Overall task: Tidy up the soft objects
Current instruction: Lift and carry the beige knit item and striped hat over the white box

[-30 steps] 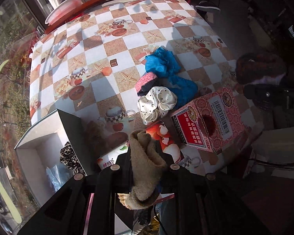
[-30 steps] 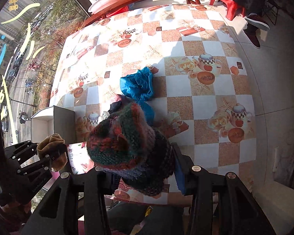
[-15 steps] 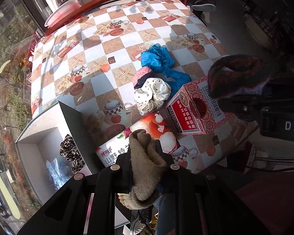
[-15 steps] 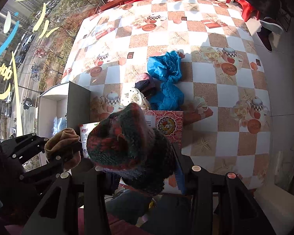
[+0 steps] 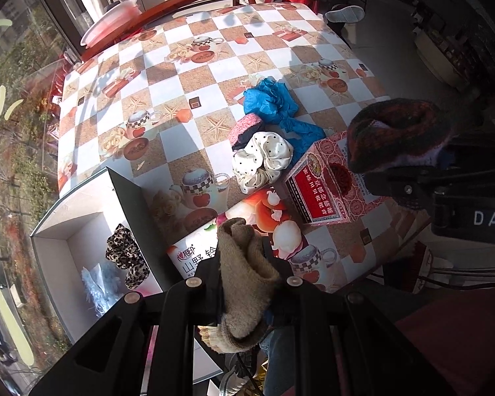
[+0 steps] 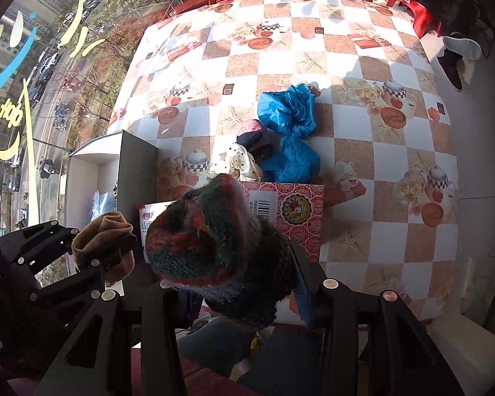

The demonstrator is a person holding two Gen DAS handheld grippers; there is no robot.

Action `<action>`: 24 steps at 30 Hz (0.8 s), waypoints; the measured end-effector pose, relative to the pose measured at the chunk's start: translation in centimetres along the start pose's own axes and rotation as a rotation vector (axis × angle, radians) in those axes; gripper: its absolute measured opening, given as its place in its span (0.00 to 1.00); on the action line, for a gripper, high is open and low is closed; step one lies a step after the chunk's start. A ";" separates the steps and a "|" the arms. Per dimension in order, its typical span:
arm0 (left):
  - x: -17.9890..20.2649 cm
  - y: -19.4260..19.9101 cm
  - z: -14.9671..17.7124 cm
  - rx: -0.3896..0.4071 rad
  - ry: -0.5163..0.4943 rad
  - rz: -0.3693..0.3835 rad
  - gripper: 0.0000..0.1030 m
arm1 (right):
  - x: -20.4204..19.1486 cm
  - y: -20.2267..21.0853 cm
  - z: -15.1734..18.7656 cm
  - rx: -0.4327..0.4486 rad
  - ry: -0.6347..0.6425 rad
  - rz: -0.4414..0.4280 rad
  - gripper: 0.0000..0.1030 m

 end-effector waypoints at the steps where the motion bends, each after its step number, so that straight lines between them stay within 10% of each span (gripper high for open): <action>1: 0.0 0.1 0.1 0.001 0.000 -0.001 0.18 | -0.1 0.1 0.0 0.002 0.001 0.000 0.45; 24: -1.0 1.3 1.7 0.041 0.038 -0.007 0.18 | -2.3 0.1 0.7 -0.007 0.052 -0.005 0.45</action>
Point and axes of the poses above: each gripper's, at about its wrist camera, not at the fingertips, and y roughly against the way its jaws point, x to its right, z to its underside, the point moved 4 cm from there along -y, roughly the way its jaws point, and after that the axes turned 15 degrees about z, right-handed, at the moved point
